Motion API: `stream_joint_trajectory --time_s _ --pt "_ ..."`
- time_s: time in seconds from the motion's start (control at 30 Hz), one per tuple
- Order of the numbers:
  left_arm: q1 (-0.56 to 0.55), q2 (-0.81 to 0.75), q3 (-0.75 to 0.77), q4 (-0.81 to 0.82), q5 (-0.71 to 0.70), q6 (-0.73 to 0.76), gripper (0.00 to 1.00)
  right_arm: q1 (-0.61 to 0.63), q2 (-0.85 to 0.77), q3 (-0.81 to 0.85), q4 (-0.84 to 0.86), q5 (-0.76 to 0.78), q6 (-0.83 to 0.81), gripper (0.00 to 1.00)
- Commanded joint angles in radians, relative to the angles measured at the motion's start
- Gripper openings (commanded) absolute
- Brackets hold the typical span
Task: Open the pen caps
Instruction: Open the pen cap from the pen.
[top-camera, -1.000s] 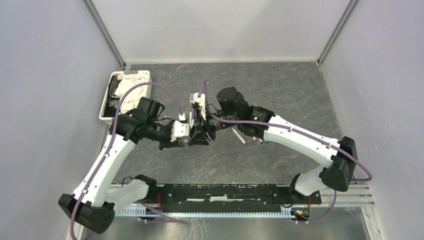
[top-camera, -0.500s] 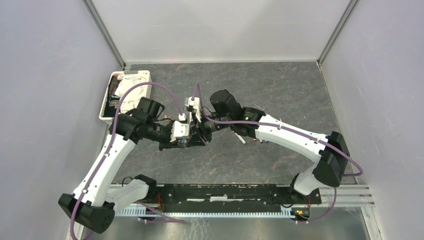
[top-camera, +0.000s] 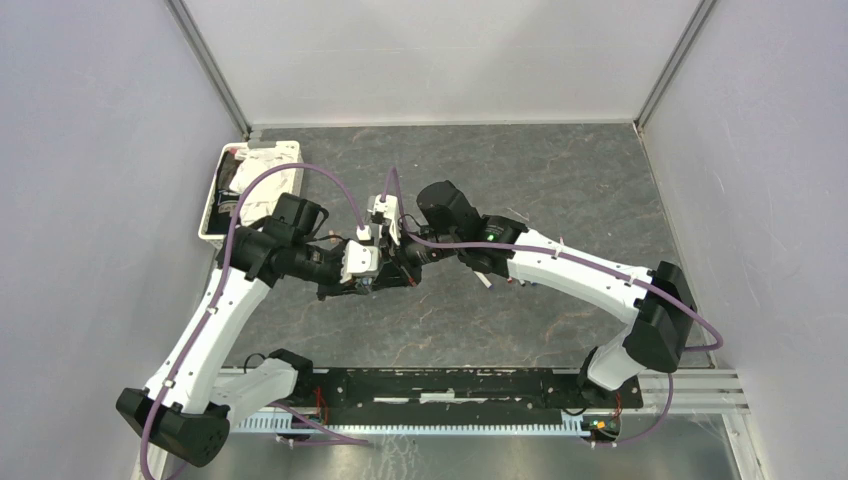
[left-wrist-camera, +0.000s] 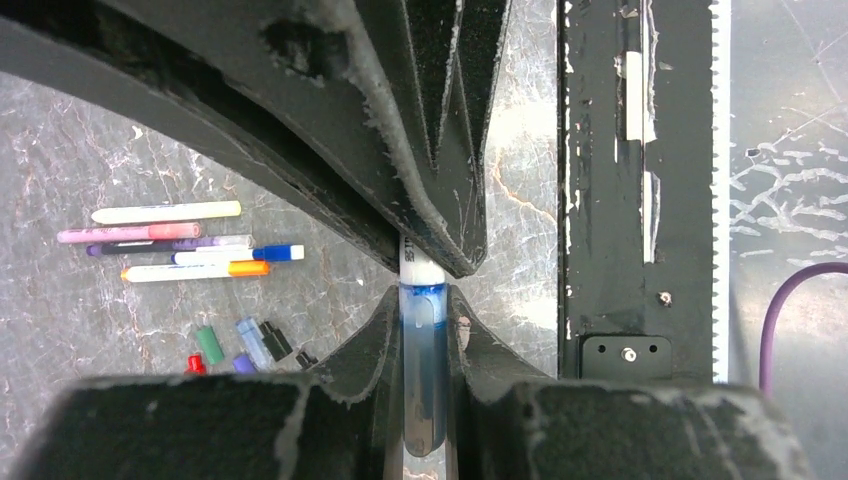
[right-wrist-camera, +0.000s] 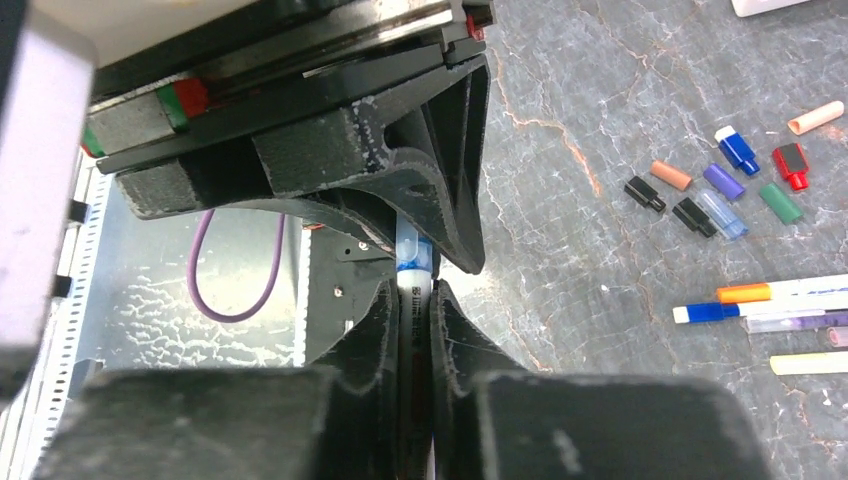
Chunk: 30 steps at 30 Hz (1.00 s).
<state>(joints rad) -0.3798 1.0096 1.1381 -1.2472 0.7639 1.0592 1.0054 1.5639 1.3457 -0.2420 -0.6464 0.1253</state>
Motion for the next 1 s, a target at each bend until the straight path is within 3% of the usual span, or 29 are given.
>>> stream_joint_trajectory --time_s 0.0,0.47,0.97 --pt "-0.003 -0.009 0.035 0.002 0.034 0.023 0.02 0.007 -0.004 0.007 0.038 0.02 -0.019 0.02" --pt "-0.003 -0.035 0.014 0.05 0.017 0.002 0.02 0.0 -0.103 -0.13 0.112 0.11 -0.026 0.0" --pt "-0.003 -0.018 0.017 0.057 0.006 0.016 0.02 0.001 -0.131 -0.121 0.104 0.108 -0.036 0.0"
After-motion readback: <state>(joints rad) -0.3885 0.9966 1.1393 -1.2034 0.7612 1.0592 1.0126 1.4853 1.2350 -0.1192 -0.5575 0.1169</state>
